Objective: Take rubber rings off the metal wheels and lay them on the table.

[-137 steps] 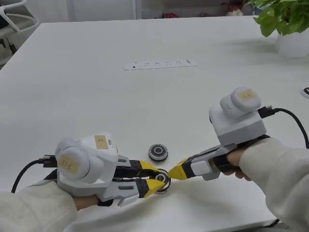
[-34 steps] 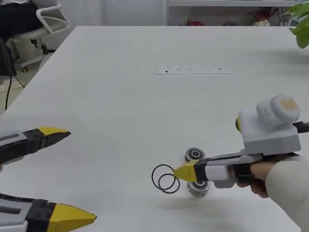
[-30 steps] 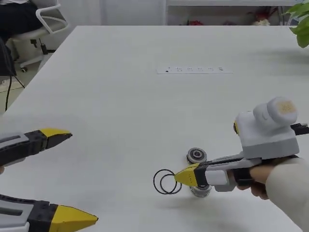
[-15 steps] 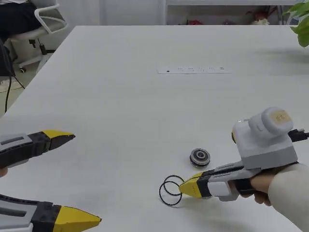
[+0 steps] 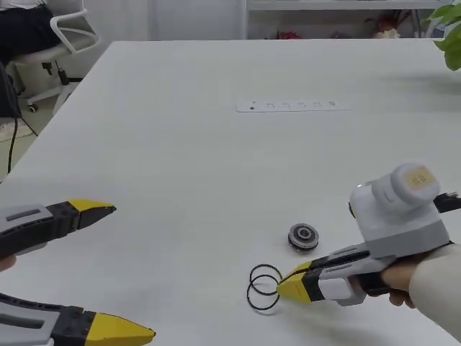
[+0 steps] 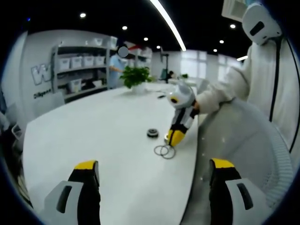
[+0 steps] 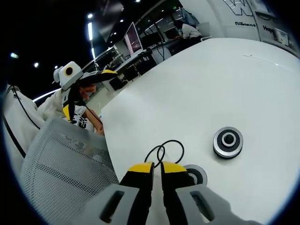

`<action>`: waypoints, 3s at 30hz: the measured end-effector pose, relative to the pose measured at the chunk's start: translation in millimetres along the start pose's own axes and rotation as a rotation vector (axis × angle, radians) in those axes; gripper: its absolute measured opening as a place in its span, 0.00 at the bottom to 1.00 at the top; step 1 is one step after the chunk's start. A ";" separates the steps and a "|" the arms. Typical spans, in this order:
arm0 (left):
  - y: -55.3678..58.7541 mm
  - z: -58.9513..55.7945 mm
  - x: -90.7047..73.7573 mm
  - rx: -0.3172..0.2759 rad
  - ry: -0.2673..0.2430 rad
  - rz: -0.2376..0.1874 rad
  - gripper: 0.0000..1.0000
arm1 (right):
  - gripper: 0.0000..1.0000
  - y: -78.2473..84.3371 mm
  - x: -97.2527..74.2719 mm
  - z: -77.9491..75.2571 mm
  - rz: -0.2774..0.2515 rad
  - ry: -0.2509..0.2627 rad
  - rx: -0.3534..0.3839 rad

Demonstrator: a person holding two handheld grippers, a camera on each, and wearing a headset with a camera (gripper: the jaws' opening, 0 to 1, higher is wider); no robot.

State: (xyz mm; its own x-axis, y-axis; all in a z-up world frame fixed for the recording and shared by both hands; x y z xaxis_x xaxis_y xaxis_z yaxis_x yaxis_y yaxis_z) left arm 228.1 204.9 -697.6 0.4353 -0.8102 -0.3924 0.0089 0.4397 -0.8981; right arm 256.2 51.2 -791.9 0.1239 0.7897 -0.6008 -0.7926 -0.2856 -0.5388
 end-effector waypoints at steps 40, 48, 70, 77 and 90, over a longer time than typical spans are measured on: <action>-5.4 -11.8 4.6 -0.012 0.037 0.007 0.99 | 0.12 -31.7 -25.6 -2.2 -0.135 0.049 -0.050; -10.5 -8.5 1.6 -0.007 0.021 0.001 0.99 | 0.13 -38.6 -29.3 1.3 -0.164 0.041 -0.052; -36.6 -14.9 5.0 0.012 -0.052 0.017 0.98 | 0.20 -77.4 -56.3 14.1 -0.310 -0.045 -0.074; -44.0 -17.5 3.4 0.018 -0.089 0.014 0.98 | 0.21 -94.8 -79.3 16.5 -0.391 -0.064 -0.057; -64.7 -15.5 8.4 0.042 -0.114 0.011 0.98 | 0.23 -95.9 -108.6 10.9 -0.376 -0.008 -0.153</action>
State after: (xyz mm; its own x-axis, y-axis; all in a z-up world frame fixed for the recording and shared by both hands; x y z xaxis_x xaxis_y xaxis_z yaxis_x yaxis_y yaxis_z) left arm 217.2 163.6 -645.9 0.5353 -0.7567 -0.3753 0.0399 0.4665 -0.8836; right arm 312.2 -1.3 -668.6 0.3833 0.8585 -0.3406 -0.5944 -0.0529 -0.8024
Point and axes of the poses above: the centre of the closed fingertips' face, and the gripper's own axes: x roughly forward along the fingers, z roughly to its left, y roughly out of its underside, the point moved 1 cm from there along -x, roughly backward along the fingers, and after that the axes turned 15 degrees about x, right-handed, at the moved point
